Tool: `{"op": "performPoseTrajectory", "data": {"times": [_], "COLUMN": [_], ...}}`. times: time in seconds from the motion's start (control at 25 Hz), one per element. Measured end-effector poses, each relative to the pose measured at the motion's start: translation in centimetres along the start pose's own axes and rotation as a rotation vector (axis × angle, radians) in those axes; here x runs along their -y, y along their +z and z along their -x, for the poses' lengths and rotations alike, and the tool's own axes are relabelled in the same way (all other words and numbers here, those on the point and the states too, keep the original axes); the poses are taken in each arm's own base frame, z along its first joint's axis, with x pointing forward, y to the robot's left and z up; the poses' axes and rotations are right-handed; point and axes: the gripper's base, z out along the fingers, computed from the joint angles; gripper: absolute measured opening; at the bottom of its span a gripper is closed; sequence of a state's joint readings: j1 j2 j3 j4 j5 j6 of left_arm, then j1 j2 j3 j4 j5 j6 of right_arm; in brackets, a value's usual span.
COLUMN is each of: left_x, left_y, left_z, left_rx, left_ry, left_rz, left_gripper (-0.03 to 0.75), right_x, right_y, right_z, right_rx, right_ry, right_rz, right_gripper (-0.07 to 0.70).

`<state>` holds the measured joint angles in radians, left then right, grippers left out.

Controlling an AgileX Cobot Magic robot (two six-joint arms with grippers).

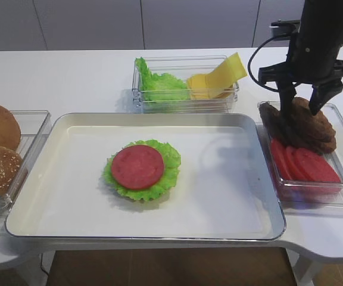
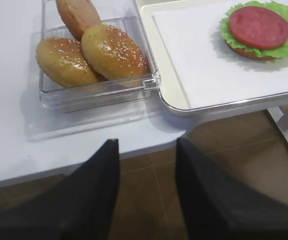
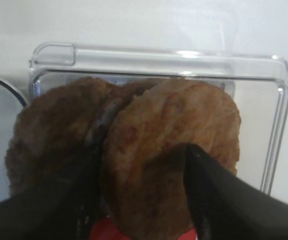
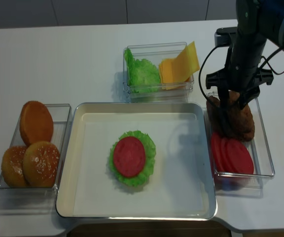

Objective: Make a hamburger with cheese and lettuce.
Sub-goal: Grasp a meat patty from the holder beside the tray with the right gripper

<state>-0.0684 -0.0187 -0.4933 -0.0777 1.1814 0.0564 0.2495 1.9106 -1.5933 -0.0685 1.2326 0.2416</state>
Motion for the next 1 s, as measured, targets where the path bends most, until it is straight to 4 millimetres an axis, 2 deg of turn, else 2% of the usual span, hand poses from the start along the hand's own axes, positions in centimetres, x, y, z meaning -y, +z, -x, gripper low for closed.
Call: {"op": "performPoseTrajectory", "data": {"times": [0.16,0.52,1.0], "left_x": [0.0,0.0,0.0], "left_y": [0.0,0.0,0.0], "left_z": [0.0,0.0,0.0], "left_rx": [0.0,0.0,0.0], "left_ry": [0.0,0.0,0.0], "left_rz": [0.0,0.0,0.0], "left_gripper": [0.283,0.283,0.283], "right_x": [0.0,0.0,-0.23], "right_y": [0.0,0.0,-0.09], "right_z": [0.0,0.0,-0.06], "right_rx": [0.0,0.0,-0.004], "right_ry": [0.0,0.0,0.01], "right_rz": [0.0,0.0,0.026], "right_gripper": [0.398,0.262,0.253]}}
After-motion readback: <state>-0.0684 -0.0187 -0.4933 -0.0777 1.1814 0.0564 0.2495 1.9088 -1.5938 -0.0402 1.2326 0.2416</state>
